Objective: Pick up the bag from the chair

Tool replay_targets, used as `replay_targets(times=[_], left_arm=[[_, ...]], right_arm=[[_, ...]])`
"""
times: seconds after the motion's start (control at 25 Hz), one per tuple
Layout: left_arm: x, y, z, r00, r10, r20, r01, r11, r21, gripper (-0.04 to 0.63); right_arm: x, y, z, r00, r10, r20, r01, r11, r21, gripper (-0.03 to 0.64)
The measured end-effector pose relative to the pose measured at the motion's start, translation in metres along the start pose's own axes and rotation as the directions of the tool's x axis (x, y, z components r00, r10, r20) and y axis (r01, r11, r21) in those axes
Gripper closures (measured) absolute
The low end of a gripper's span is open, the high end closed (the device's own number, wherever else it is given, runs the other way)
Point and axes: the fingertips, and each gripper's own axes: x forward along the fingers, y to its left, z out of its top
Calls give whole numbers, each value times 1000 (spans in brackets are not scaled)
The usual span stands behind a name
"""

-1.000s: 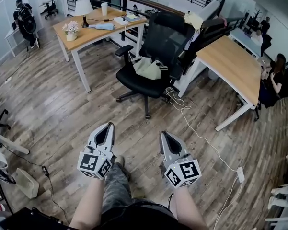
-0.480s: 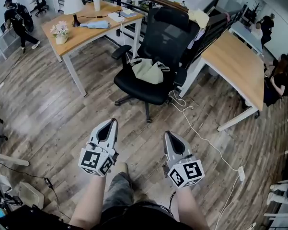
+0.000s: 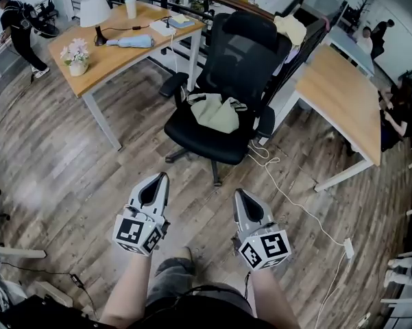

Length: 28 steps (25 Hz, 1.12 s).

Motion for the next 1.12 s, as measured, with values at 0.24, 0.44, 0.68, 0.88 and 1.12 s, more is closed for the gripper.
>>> replay_targets(times=[0.24,0.44,0.68,0.88,1.12], left_arm=[[17,27,1,1000,-15,5,15,1000,-12,600],[30,39,2,1000,-24,9,25,999,-22,600],[54,54,-2,1000,-16,14,16,999,-32,600],[94,66,-1,1000,-22,13,22,999,-37,600],[159,71,-2,999,-53,-7,53,998,-24,600]], right_arm=[[30,2,-2,1000,-13,-16,13,1000,-20,609],[49,-5,-3,1000,-26,-18,25,1000,-12,609],[78,-22,-7,1000,-21,-16,21,1000,-1,609],[114,-48,-4,1000,-17,-5,17,1000,5,609],[159,-88,1,1000,-14,-22,14,1000,12,609]])
